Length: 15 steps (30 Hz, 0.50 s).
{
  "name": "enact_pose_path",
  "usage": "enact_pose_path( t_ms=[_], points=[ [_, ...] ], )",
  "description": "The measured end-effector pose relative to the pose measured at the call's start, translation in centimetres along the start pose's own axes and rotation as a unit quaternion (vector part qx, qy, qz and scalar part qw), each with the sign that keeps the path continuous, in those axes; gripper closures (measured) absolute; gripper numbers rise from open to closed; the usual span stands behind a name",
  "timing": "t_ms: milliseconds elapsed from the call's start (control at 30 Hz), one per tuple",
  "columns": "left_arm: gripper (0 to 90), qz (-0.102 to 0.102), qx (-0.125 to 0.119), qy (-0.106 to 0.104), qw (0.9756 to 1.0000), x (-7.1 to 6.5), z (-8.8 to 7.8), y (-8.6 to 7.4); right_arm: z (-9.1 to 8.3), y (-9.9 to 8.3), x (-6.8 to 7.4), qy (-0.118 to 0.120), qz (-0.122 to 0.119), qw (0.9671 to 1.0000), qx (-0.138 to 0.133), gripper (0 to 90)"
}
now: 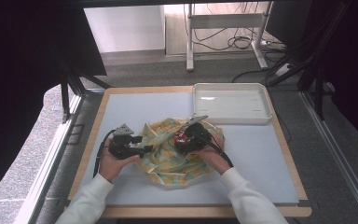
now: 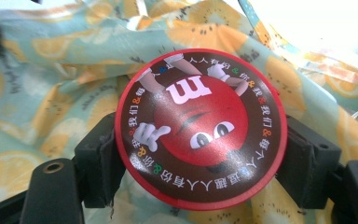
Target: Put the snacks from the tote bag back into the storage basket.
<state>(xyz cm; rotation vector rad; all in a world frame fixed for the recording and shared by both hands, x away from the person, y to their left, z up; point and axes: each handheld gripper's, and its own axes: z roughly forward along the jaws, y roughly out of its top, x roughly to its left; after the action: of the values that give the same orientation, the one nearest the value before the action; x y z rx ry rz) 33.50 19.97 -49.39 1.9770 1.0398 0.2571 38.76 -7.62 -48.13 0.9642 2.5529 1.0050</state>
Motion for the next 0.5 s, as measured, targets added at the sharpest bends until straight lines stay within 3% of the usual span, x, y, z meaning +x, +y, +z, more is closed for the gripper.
enact_pose_path(
  t_ms=[333, 500],
  points=[
    [33.5, -0.006, -0.003, -0.003, 1.0, 0.1, -0.1, 0.0, -2.9, 0.4, 0.5, 0.031, -0.001, 0.999, -0.034, 25.3],
    [33.6, -0.007, -0.004, -0.003, 1.0, 0.1, -0.1, 0.0, -3.9, 0.7, 0.5, 0.034, -0.004, 0.9983, -0.046, 25.4]
  ],
)
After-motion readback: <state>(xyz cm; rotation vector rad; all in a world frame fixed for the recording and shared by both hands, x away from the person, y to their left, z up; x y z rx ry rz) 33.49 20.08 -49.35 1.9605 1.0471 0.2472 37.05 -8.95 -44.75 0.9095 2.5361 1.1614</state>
